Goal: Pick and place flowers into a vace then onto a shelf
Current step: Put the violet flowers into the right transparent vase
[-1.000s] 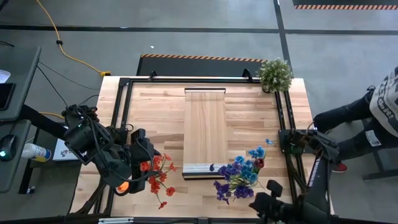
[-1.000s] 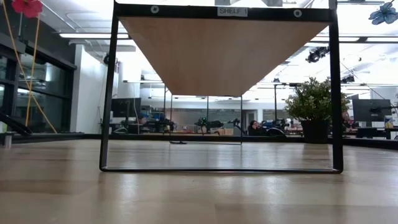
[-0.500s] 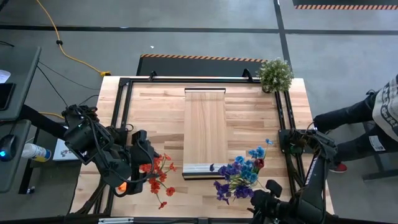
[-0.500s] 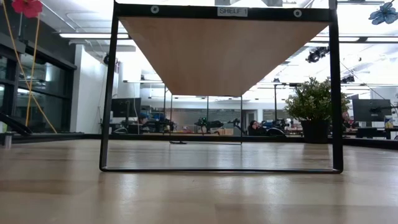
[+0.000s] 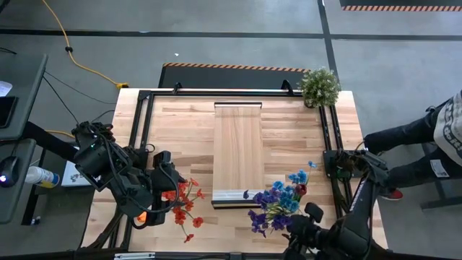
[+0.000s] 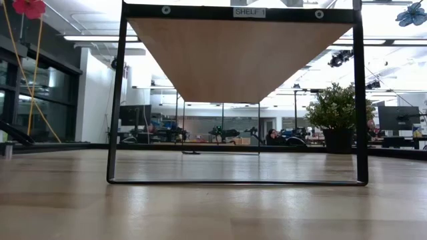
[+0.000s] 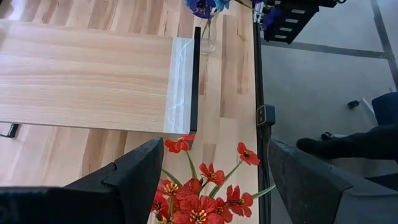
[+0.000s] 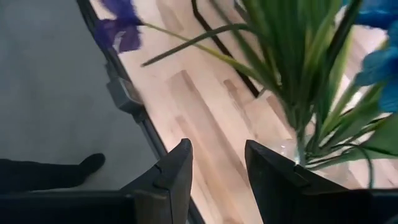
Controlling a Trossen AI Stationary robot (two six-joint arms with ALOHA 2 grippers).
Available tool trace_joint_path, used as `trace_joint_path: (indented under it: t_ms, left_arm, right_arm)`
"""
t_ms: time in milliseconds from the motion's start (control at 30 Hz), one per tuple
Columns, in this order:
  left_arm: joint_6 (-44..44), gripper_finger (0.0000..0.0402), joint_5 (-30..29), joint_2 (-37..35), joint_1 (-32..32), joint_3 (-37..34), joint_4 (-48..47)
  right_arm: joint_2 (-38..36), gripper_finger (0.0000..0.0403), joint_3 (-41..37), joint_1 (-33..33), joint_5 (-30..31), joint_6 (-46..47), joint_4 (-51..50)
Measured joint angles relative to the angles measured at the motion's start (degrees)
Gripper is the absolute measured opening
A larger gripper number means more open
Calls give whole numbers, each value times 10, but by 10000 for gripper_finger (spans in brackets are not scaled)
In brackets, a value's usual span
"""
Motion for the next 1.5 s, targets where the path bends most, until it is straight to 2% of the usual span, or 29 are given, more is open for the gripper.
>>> trace_joint_path:
  t_ms: [333, 767, 1167, 1300, 1500]
  left_arm:
    - [7, 321, 0, 0, 0, 0, 0]
    - [22, 321, 30, 0, 0, 0, 0]
    - [41, 321, 45, 0, 0, 0, 0]
    - [42, 321, 45, 0, 0, 0, 0]
    - [42, 321, 45, 0, 0, 0, 0]
  right_arm:
    - [0, 138, 0, -5, -19, 20, -49]
    - [0, 138, 0, -18, 28, 0, -64]
    - [0, 136, 0, -33, 36, -10, -64]
    - [0, 118, 0, -36, 26, -6, -64]
    - [0, 70, 0, -36, 27, -5, -64]
